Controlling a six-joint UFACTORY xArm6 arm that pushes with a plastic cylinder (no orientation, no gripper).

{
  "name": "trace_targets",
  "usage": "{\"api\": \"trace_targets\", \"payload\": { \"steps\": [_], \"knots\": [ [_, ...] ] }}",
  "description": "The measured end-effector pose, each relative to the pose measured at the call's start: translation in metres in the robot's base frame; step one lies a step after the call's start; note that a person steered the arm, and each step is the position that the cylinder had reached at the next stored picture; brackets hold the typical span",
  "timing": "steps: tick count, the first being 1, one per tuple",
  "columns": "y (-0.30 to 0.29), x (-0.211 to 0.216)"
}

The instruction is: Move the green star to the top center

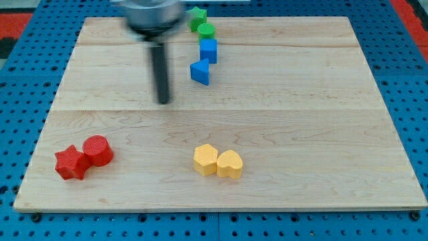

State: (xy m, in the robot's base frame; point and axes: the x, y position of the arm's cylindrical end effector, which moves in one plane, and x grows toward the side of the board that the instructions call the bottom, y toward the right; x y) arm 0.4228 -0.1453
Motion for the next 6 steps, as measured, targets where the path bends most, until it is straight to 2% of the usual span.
{"api": "trace_targets", "payload": {
  "steps": [1, 2, 3, 5, 6],
  "knots": [
    [-0.018, -0.07],
    [-0.051, -0.164],
    [-0.034, -0.231],
    [0.013, -0.231],
    [0.062, -0.23]
  ]
}}
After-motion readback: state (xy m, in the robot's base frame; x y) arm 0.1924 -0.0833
